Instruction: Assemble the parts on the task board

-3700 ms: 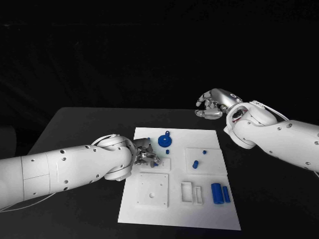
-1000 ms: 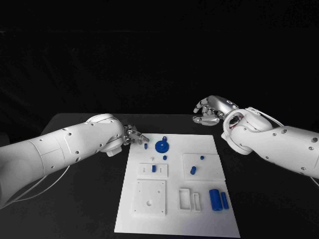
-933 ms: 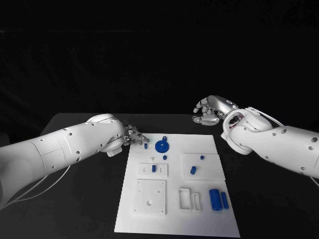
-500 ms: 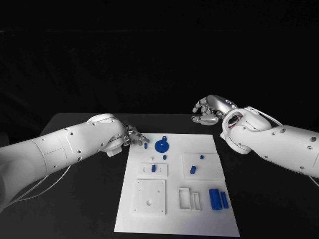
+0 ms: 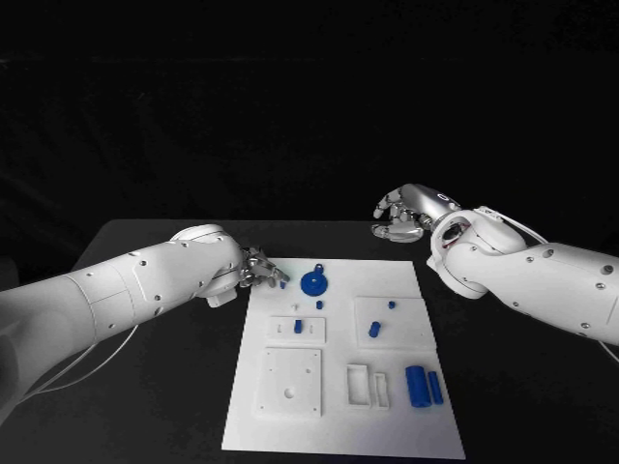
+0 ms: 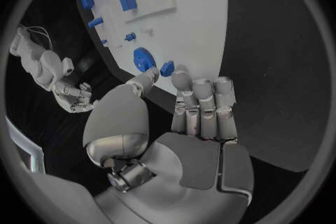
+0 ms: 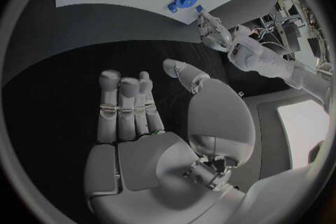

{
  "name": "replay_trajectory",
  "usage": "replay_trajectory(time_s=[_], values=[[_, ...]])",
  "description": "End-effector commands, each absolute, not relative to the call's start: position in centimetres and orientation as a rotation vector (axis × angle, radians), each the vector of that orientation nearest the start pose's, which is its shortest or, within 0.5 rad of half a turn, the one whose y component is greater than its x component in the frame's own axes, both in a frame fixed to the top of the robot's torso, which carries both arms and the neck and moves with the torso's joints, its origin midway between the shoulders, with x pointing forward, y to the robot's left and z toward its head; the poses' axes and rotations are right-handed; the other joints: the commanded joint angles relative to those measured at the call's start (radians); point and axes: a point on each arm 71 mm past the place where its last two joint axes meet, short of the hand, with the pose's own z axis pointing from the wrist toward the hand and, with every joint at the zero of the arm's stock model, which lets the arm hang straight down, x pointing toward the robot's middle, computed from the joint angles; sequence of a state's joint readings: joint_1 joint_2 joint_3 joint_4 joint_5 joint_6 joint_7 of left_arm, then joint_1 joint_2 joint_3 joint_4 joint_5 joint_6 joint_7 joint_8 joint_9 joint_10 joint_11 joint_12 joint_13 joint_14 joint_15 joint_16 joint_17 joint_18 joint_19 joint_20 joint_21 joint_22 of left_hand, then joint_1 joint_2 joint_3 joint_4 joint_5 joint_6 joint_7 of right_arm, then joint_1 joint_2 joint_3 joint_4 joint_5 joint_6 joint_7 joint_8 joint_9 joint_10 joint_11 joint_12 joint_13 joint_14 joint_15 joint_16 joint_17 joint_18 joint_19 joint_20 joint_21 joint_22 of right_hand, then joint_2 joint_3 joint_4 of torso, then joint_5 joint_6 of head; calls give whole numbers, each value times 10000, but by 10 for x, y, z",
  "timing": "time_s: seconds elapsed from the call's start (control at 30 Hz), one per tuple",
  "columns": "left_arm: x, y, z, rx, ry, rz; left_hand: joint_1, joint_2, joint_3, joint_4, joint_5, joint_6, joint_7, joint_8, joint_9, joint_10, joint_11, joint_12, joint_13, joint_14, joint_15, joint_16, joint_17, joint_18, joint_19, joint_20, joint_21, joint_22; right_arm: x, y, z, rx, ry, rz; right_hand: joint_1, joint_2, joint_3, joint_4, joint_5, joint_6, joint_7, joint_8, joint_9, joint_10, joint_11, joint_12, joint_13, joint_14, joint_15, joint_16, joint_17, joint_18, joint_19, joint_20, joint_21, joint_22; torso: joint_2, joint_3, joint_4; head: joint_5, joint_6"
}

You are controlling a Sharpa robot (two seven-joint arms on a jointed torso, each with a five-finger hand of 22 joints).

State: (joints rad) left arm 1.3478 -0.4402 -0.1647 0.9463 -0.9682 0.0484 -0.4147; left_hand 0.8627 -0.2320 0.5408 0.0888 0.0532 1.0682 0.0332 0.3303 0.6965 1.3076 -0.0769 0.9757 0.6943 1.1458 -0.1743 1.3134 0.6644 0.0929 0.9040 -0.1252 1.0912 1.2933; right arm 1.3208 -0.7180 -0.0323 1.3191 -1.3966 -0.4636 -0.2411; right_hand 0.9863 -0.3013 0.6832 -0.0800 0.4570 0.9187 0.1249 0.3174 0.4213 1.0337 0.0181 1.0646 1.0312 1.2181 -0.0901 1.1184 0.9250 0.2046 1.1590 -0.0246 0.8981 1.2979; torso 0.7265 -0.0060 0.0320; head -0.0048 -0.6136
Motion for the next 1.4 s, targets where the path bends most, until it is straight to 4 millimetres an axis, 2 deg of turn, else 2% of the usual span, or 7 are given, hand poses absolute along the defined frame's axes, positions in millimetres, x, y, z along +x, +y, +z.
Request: replay_trajectory(time_s=[0.03,0.27,0.7,0.93,1.03,1.27,1.4], values=[[584,173,-204,-2938,21691,-3713,-12,96,-70,-9,4,-5,65,5,-9,-56,47,-31,-8,-93,-2,52,-12,-192,-78,-1202,-54,15,547,-209,-124,583,14657,4907,5,31,6,-10,60,-4,45,30,14,-74,-10,60,-17,75,-12,-63,13,572,56,-20,-31,11,-2,0,3,-11,-11],[583,172,-211,-2895,21837,-3631,69,250,-150,-68,6,-29,72,0,-18,-66,54,-28,-14,-109,3,62,-22,-197,-94,-1204,-55,28,547,-208,-124,567,14660,4920,6,31,7,-9,60,-4,45,30,14,-74,-10,61,-18,76,-12,-63,13,572,57,-20,-32,11,1,-6,-1,3,-9],[584,176,-211,-3129,21782,-3715,494,1043,-621,-596,28,-128,109,-58,-131,-104,89,-27,-75,-169,35,96,-111,-230,-178,-1209,-108,83,547,-208,-124,570,14668,4905,11,32,13,-6,64,0,44,32,16,-72,-11,66,-23,79,-13,-64,15,572,60,-21,-34,13,0,-7,6,2,-28],[584,176,-211,-3189,21729,-3762,603,1252,-711,-815,42,-127,112,-67,-174,-103,91,-17,-95,-173,36,114,-141,-245,-181,-1210,-128,97,547,-208,-124,571,14673,4902,12,32,15,-5,64,2,44,32,16,-71,-11,69,-26,80,-13,-64,16,572,63,-21,-35,15,0,-3,-3,12,-20],[585,178,-209,-3342,21371,-3853,543,1103,-797,-849,31,-156,121,-87,-201,-122,99,-20,-105,-181,43,113,-158,-257,-183,-1205,-145,98,547,-208,-124,569,14667,4901,12,32,15,-3,65,3,43,33,17,-71,-11,71,-27,81,-14,-64,17,572,64,-22,-35,15,0,-2,-2,14,-12],[584,186,-203,-3565,20400,-4346,652,71,-571,-705,-21,-257,161,-129,-276,-246,138,-90,-175,-257,82,42,-258,-263,-149,-1219,-267,46,547,-211,-124,579,14660,4877,12,31,16,-2,65,3,43,32,17,-70,-11,74,-30,83,-14,-64,18,572,67,-22,-36,17,-8,3,9,-17,2],[582,188,-198,-3522,19736,-4698,831,-168,-453,-716,-19,-374,216,-154,-294,-395,190,-261,-279,-338,138,-77,-347,-308,-201,-1185,-372,7,547,-212,-124,584,14655,4866,11,30,15,-1,65,2,44,32,17,-70,-11,75,-31,83,-14,-64,18,572,67,-22,-37,17,-16,5,11,-22,23]])
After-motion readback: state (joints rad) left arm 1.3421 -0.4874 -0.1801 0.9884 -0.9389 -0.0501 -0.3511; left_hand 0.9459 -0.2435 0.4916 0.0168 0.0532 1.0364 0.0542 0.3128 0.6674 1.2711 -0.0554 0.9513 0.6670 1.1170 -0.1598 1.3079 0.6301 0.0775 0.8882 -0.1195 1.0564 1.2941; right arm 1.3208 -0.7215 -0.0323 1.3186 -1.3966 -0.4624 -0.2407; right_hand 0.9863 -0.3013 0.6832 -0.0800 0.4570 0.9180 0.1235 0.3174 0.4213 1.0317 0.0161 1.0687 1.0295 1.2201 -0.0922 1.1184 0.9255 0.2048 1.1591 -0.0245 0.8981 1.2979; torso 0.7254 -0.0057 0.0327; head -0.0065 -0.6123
